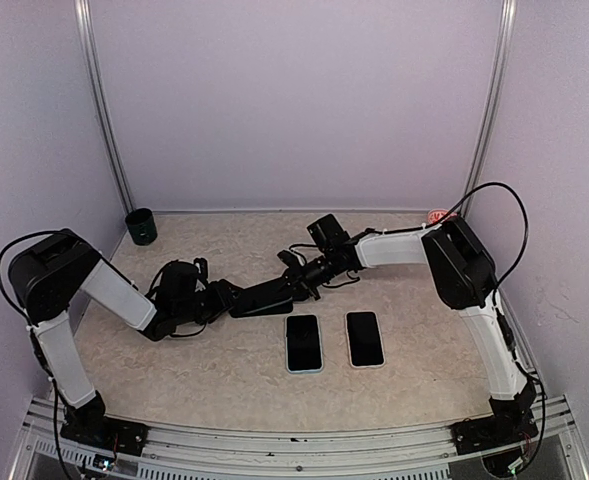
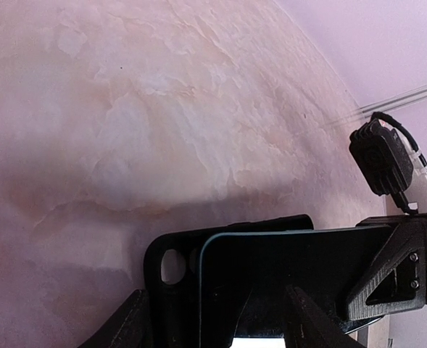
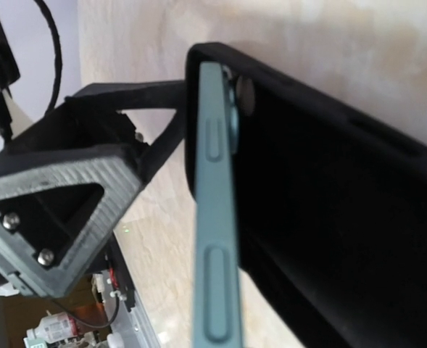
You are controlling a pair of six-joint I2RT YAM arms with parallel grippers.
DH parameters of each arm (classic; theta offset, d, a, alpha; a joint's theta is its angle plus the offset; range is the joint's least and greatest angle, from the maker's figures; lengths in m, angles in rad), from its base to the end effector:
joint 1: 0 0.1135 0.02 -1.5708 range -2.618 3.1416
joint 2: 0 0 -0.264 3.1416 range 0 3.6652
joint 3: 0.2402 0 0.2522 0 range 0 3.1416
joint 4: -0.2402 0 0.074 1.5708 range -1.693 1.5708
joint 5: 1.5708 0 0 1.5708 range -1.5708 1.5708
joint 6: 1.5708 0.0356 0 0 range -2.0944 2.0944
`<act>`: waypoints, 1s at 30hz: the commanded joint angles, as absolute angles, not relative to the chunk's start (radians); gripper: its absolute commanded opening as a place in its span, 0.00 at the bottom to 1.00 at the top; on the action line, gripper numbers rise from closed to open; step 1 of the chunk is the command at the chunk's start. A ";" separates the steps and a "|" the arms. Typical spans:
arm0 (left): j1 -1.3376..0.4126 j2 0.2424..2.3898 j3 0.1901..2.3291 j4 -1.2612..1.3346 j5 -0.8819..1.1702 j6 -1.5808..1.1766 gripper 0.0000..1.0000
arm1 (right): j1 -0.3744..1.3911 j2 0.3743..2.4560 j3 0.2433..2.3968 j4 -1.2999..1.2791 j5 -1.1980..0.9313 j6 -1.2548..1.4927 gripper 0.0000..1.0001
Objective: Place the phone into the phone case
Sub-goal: Install the phone into the phone case.
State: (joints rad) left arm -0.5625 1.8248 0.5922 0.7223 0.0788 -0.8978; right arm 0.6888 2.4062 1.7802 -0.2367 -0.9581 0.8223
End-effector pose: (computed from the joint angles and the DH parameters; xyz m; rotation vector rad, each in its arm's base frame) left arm 0.2690 -0.1729 0.1044 -0.3211 2.2061 -0.9369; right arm 0.3759 0.3472 0.1239 0.3122 -2.5273 -1.5793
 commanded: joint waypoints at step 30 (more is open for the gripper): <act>-0.688 1.801 0.591 0.698 0.009 -0.969 0.60 | 0.694 2.469 1.731 -0.003 -1.022 1.016 0.00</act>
State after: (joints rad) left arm -0.6350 1.8416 0.6083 0.7311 -0.0498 -0.9329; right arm 0.6830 2.4561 1.7588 -0.0834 -1.0416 0.9478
